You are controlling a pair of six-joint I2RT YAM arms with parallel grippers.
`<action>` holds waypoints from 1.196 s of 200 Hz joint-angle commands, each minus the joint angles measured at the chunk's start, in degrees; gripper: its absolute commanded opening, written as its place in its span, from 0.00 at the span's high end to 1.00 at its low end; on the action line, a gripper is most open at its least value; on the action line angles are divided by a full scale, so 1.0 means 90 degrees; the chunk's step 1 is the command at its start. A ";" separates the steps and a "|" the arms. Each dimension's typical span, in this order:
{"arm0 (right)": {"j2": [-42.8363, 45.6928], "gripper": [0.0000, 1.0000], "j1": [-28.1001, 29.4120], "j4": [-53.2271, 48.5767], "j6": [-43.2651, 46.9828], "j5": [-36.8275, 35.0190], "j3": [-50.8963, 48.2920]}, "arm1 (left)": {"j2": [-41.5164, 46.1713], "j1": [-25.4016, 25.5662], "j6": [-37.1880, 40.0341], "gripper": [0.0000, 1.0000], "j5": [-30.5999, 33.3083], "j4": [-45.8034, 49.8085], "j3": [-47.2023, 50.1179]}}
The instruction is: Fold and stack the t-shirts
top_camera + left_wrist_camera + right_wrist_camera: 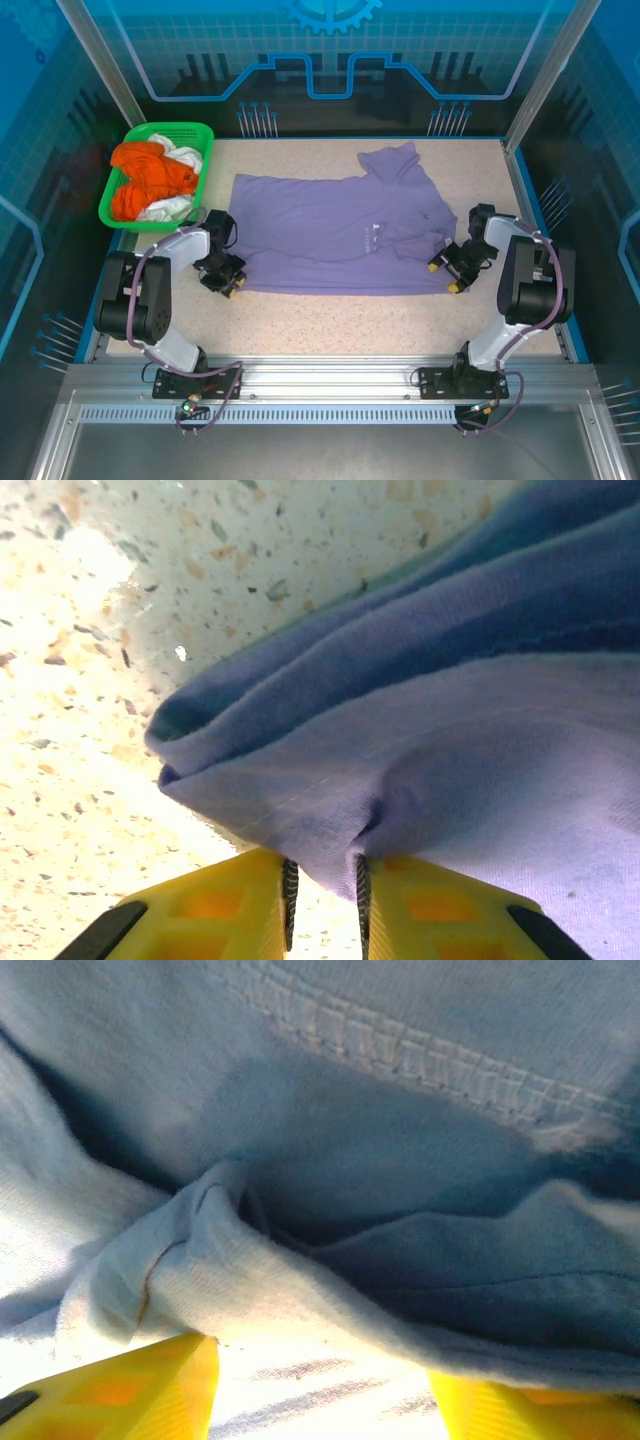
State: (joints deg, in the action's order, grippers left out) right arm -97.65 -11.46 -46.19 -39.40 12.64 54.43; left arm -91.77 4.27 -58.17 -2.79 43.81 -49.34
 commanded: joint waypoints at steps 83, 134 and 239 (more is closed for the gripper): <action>0.0693 0.37 -0.0303 -0.0155 0.0546 -0.1012 -0.1370 | 0.1624 -0.0172 0.0024 0.75 0.0787 0.1363 0.1070; 0.1408 0.33 -0.0295 -0.0681 0.0399 -0.0802 -0.1306 | 0.2730 -0.0172 -0.0085 0.73 0.0620 0.2020 0.1041; 0.0485 0.16 0.0835 0.1362 0.0082 -0.1306 0.3178 | -0.1539 0.0231 0.2446 0.37 0.0607 0.2039 -0.5960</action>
State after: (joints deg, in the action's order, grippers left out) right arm -80.86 -6.39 -40.93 -42.70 2.83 73.41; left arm -93.56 5.93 -42.61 3.62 61.67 -91.98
